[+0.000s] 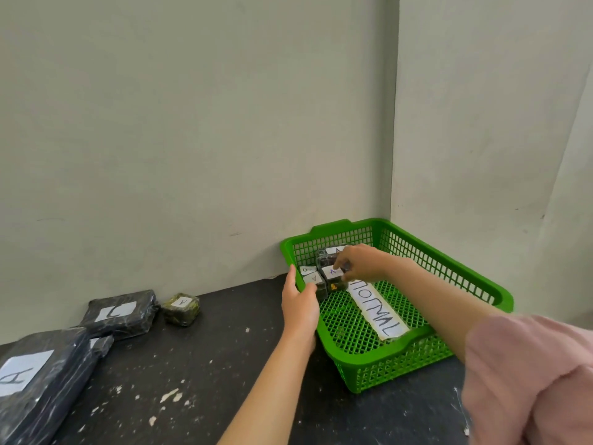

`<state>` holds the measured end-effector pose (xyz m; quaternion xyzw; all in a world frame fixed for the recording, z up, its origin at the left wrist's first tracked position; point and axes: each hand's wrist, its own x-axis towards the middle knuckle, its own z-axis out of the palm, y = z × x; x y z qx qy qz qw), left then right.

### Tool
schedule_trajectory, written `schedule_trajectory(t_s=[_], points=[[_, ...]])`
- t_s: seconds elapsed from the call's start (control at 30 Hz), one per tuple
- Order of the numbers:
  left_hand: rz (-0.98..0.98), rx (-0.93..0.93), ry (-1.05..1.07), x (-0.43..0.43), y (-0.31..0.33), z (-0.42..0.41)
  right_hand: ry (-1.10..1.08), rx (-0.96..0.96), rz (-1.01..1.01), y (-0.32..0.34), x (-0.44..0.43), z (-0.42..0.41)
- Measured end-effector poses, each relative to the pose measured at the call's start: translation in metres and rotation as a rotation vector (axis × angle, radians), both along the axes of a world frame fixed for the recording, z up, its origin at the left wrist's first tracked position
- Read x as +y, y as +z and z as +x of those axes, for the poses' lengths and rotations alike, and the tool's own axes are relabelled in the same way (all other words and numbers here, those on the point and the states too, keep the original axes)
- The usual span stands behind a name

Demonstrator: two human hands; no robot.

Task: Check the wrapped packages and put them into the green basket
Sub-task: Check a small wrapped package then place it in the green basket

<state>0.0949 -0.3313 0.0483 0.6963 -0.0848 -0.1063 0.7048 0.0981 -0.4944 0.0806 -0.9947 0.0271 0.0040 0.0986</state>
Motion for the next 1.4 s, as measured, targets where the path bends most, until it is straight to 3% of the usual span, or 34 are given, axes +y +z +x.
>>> schedule_trajectory(t_s=[0.2, 0.3, 0.4, 0.5, 0.6, 0.77, 0.9, 1.17, 1.4], points=[[0.189, -0.086, 0.002, 0.005, 0.008, -0.004, -0.017, -0.181, 0.149, 0.044, 0.018, -0.045], [0.289, -0.127, -0.080, 0.023, 0.011, -0.005, -0.060, -0.428, 0.279, 0.048, 0.050, -0.068], [0.363, -0.231, -0.127, 0.071, 0.012, -0.007, -0.096, -0.684, 0.440, 0.038, 0.100, -0.076], [0.473, -0.323, -0.072, 0.147, 0.005, -0.007, -0.043, -0.809, 0.597, 0.022, 0.165, -0.070], [0.652, -0.387, 0.009, 0.227, -0.012, -0.012, -0.038, -0.763, 0.693, -0.011, 0.223, -0.051], [0.998, -0.521, -0.082, 0.323, -0.052, -0.014, -0.112, -0.364, 0.709, -0.084, 0.296, -0.005], [1.008, -0.565, -0.106, 0.330, -0.061, -0.005, -0.128, -0.355, 0.574, -0.095, 0.309, 0.042], [1.025, -0.630, -0.048, 0.324, -0.072, 0.003, -0.194, -0.349, 0.511, -0.096, 0.298, 0.114], [1.032, -0.612, -0.052, 0.324, -0.070, 0.001, -0.223, -0.367, 0.679, -0.089, 0.297, 0.090]])
